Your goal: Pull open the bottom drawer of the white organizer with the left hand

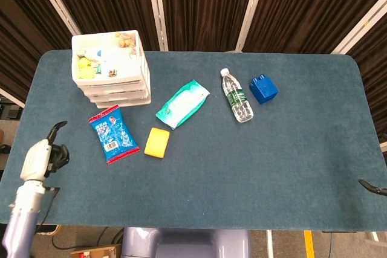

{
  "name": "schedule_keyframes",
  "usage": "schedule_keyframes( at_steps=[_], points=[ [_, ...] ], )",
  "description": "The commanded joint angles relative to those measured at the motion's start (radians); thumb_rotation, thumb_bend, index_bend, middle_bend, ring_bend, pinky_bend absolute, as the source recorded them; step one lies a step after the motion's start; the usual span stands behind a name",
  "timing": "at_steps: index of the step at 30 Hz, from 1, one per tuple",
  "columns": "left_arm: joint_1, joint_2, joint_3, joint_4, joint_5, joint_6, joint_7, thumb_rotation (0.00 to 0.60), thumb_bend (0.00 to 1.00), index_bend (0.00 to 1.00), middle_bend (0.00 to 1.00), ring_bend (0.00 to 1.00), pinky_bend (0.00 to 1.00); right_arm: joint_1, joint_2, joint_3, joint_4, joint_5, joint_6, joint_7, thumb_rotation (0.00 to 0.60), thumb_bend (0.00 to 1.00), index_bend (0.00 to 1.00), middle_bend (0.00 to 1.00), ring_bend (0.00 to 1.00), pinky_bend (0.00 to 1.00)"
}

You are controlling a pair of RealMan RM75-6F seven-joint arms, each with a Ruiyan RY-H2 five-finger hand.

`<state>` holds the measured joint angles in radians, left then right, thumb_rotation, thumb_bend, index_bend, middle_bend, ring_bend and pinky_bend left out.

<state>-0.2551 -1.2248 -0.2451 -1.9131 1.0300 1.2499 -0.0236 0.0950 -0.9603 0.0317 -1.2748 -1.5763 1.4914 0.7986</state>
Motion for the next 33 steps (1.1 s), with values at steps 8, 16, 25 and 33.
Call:
schedule_keyframes(
  at_steps=[8,16,25,33],
  points=[
    [-0.198,-0.149,-0.207,0.036,-0.437,-0.186,-0.09,0.6,0.78,0.1,0.96,0.89,0.87,0.013,0.004,0.0,0.0,0.005,-0.025,0.026,0.6,0.14,0.0,0.0,0.0,0.0],
    [-0.305,-0.228,-0.259,0.182,-0.563,-0.238,-0.079,0.6,0.78,0.1,0.96,0.9,0.88,0.022,0.007,0.001,0.001,0.008,-0.042,0.045,0.6,0.14,0.0,0.0,0.0,0.0],
    [-0.412,-0.32,-0.287,0.326,-0.716,-0.268,-0.045,0.6,0.78,0.1,0.96,0.9,0.88,0.02,0.012,-0.001,-0.001,0.007,-0.039,0.066,0.6,0.14,0.0,0.0,0.0,0.0],
    [-0.465,-0.38,-0.296,0.436,-0.771,-0.295,-0.026,0.6,0.78,0.1,0.96,0.9,0.88,0.022,0.016,0.0,0.0,0.01,-0.045,0.082,0.6,0.14,0.0,0.0,0.0,0.0]
  ],
)
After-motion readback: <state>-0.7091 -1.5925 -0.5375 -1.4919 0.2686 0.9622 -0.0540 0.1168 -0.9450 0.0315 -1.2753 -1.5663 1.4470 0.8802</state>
